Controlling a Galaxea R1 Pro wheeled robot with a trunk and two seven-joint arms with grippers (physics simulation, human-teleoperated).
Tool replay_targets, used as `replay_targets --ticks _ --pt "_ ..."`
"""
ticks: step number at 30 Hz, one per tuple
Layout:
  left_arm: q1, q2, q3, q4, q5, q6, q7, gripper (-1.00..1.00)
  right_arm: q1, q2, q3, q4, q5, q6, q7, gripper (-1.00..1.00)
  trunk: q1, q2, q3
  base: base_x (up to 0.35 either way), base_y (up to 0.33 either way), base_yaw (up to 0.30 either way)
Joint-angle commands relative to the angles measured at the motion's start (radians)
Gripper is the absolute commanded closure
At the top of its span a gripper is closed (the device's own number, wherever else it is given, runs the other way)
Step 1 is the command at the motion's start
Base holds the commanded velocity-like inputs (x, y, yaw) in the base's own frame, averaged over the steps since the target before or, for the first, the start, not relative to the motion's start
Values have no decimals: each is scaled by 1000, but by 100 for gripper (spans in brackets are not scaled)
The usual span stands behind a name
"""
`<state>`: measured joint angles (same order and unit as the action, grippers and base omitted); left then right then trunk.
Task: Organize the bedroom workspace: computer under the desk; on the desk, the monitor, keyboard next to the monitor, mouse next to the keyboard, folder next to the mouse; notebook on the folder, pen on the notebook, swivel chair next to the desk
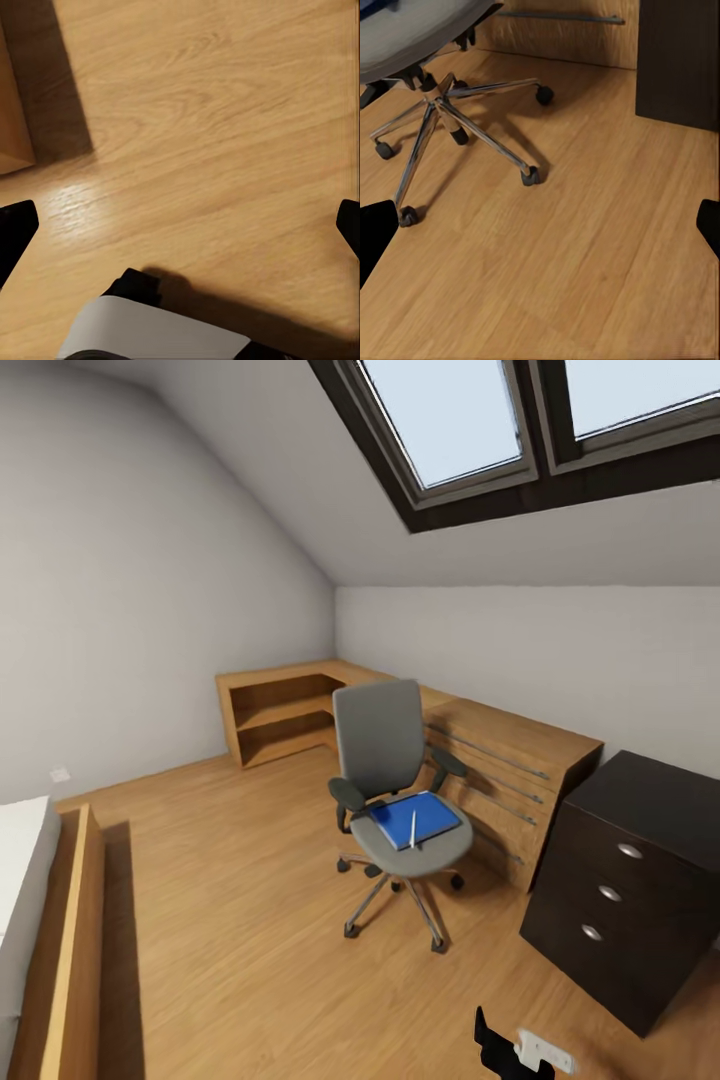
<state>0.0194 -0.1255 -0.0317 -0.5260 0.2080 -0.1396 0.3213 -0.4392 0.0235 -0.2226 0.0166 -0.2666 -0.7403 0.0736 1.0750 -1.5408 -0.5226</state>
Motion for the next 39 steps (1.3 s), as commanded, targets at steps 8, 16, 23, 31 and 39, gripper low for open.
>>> replay_targets --ticks 8,16,23,31,39 --pt "1 1 -4 -2 10 -3 4 -100 -1 -1 -3 2 -8 -3 8 -100 -31 56 24 0 0 -268" --pt "1 1 -3 -2 10 -3 4 -100 -1 -2 -3 2 -8 -2 8 -100 -61 112 49 0 0 -269" --pt "1 1 -2 -2 10 -3 3 -100 -1 -5 -3 2 -8 -2 9 -100 -88 161 70 0 0 -269" --pt "1 2 -2 1 11 -3 3 -100 -1 -1 -2 2 -7 -1 9 -100 -119 217 92 0 0 -267" --pt "1 3 -1 24 11 -3 0 -100 -1 -1 -1 1 -6 -2 9 -100 -150 273 113 0 0 -258"
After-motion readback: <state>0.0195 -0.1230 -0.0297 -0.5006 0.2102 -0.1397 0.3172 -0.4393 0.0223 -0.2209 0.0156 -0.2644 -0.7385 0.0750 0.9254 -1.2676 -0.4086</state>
